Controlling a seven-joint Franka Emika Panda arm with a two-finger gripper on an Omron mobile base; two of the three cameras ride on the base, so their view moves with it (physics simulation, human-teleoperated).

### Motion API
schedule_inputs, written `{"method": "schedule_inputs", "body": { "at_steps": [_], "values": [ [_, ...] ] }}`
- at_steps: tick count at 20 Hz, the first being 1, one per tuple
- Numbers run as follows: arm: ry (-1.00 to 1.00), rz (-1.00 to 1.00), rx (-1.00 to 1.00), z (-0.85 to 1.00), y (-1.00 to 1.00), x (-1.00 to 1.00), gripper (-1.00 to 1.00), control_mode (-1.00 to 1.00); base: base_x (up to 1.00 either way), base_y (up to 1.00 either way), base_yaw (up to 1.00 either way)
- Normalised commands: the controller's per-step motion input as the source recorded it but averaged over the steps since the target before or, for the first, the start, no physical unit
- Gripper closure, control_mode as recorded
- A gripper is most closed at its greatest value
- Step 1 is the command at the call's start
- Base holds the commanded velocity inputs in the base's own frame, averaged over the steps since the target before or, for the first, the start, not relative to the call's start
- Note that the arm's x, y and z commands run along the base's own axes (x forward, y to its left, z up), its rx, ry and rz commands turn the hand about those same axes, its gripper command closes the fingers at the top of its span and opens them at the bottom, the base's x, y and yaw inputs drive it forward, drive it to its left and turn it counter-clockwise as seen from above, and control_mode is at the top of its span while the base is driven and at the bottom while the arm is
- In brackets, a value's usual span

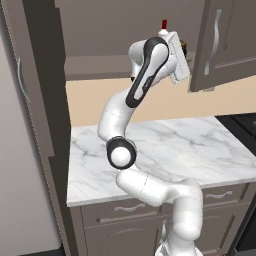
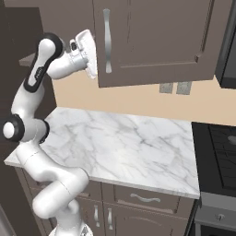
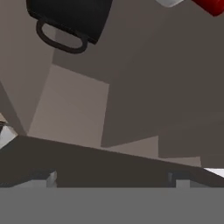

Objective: Open the cabinet directly in front. Then move the liquor and the mug to the dining counter with the candle on it.

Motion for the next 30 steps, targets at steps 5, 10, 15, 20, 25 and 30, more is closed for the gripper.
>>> {"method": "schedule_inputs", "body": {
  "at_steps": [5,10,15,20,25,30],
  "values": [
    [-0.09,0.0,0.2,0.4,-0.09,-0.33,-1.0,-1.0,0.0,0.0,0.0],
    [-0.25,0.0,0.19,0.56,-0.33,-0.93,-1.0,-1.0,0.0,0.0,0.0],
    [-0.28,0.0,0.2,0.53,-0.43,-0.96,-1.0,-1.0,0.0,0.0,0.0],
    [-0.29,0.0,0.21,0.52,-0.54,-0.97,-1.0,-1.0,0.0,0.0,0.0],
    [-0.28,0.0,0.22,0.51,-0.59,-0.91,-1.0,-1.0,0.0,0.0,0.0],
    [-0.2,0.0,0.27,0.47,-0.71,-0.57,-1.0,-1.0,0.0,0.0,0.0]
  ]
}}
